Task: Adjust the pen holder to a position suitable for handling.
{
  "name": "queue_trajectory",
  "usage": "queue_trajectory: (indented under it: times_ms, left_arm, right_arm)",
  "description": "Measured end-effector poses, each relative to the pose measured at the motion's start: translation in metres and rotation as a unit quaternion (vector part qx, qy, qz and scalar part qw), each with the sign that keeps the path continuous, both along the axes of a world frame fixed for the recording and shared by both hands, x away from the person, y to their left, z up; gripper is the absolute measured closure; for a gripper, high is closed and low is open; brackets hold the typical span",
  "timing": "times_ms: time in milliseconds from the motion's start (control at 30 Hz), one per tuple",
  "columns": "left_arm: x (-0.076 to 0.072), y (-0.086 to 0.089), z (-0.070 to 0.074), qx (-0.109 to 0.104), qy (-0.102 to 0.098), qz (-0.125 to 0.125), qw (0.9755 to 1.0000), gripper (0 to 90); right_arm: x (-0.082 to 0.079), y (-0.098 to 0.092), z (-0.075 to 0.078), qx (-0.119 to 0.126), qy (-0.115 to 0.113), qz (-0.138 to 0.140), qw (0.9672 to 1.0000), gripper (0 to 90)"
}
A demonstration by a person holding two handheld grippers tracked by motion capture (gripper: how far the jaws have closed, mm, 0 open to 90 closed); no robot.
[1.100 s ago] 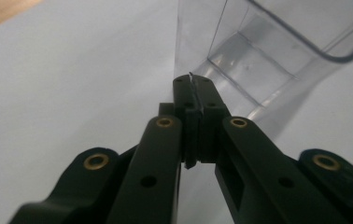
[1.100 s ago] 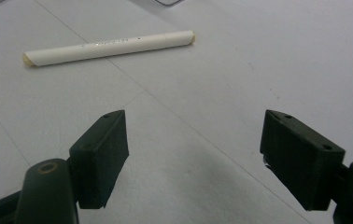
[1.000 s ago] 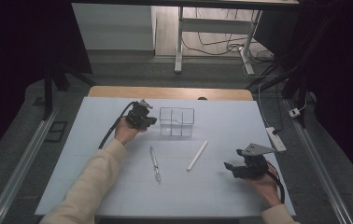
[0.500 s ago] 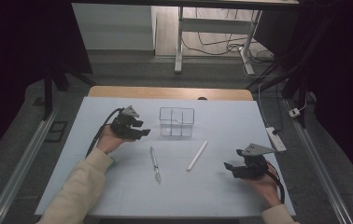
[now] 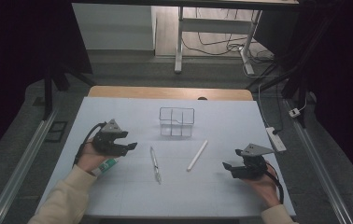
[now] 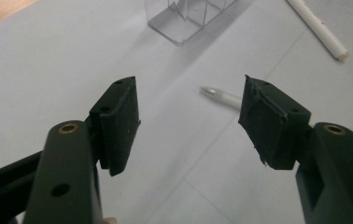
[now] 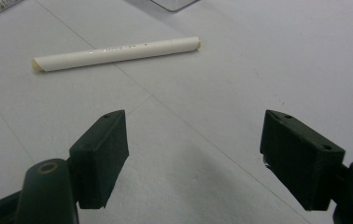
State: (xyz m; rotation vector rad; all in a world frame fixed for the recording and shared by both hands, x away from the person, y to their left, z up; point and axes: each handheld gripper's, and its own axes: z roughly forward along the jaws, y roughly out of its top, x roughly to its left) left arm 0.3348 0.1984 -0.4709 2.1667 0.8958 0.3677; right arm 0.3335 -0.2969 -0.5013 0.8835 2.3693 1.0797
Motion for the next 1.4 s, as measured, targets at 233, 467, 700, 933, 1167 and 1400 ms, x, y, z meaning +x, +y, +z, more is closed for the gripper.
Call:
queue_trajectory:
  times_ms: [233, 467, 700, 933, 1167, 1400]
  left_arm:
    - [-0.028, 0.011, -0.004, -0.012, -0.011, 0.012, 0.9998, 34.8]
    - [-0.05, 0.025, -0.013, -0.014, -0.011, 0.031, 0.9994, 34.1]
    - [-0.063, 0.035, -0.021, -0.008, -0.012, 0.046, 0.9988, 33.3]
    - [-0.063, 0.036, -0.026, -0.005, -0.01, 0.046, 0.9989, 32.7]
    - [-0.067, 0.038, -0.027, -0.008, -0.012, 0.053, 0.9985, 32.7]
    - [-0.069, 0.038, -0.029, -0.006, -0.01, 0.052, 0.9986, 32.4]
  right_arm:
    - [-0.001, 0.002, 0.0, 0.004, -0.002, 0.004, 1.0, 21.6]
    - [-0.002, 0.005, 0.001, 0.013, -0.004, 0.007, 0.9999, 22.4]
    - [-0.003, 0.008, 0.003, 0.021, -0.001, 0.005, 0.9998, 22.8]
    - [-0.004, 0.014, 0.004, 0.022, 0.01, 0.012, 0.9996, 24.5]
    - [-0.004, 0.023, 0.007, 0.028, 0.018, 0.021, 0.9992, 26.8]
    - [0.0, 0.038, 0.014, 0.033, 0.023, 0.024, 0.9989, 28.2]
